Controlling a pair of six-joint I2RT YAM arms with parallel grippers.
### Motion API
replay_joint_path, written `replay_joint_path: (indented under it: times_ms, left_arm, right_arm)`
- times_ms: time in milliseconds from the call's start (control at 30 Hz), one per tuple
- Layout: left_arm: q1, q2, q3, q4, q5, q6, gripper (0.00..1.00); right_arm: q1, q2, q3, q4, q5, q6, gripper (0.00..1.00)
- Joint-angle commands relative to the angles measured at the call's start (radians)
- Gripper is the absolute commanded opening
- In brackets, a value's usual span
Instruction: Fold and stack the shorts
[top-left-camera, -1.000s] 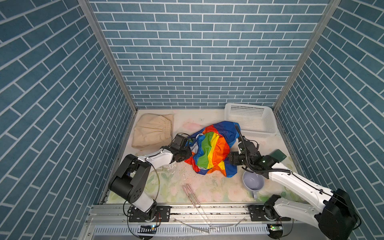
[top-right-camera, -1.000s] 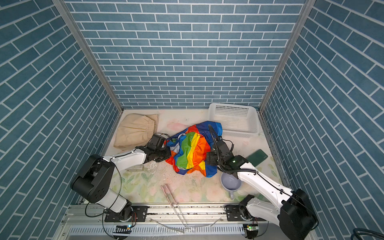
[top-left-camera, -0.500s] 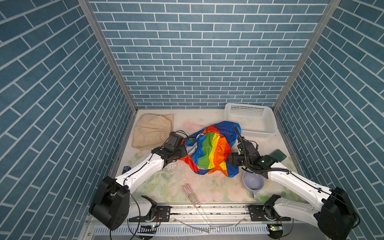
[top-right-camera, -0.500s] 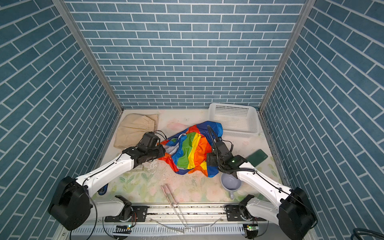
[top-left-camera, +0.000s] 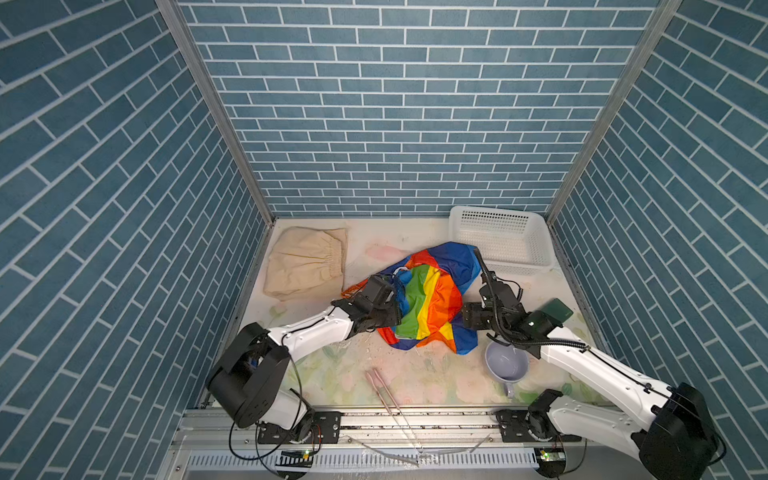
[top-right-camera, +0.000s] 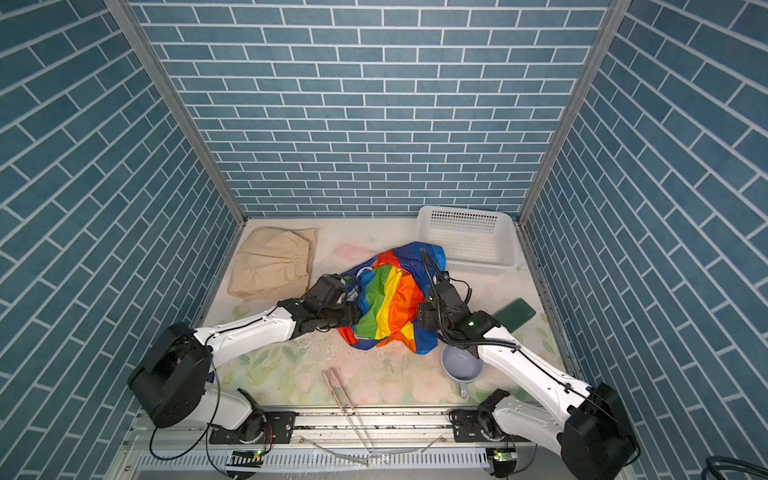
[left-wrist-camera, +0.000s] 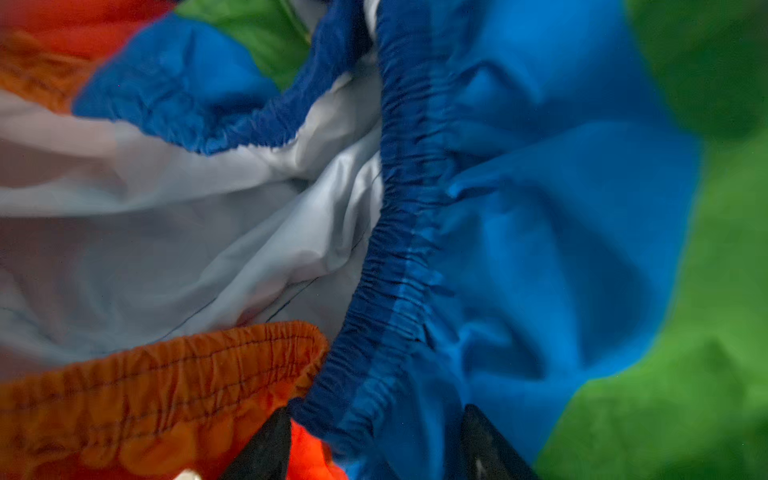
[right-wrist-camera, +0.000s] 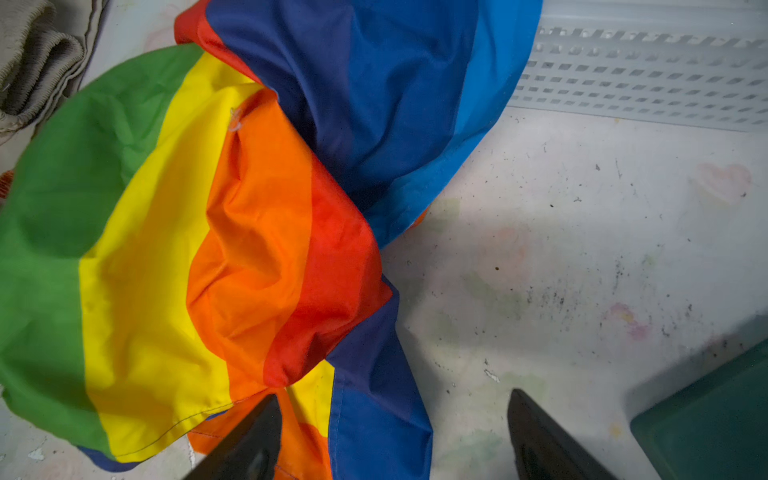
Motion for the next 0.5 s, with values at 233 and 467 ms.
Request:
replay_joint_path:
  times_ms: [233,467]
  left_arm:
    - [-0.008,0.031,0.052,-0.064,-0.081,-0.035,0.68]
    - [-0.007,0.089,0.087,-0.044,-0.04,-0.03,0.11]
  right_arm:
    - [-0.017,-0.013,-0.004,-0.04,0.013,-0.007,0.85]
    - [-0.022,0.015,0.011,-0.026,-0.002,-0.008,0.85]
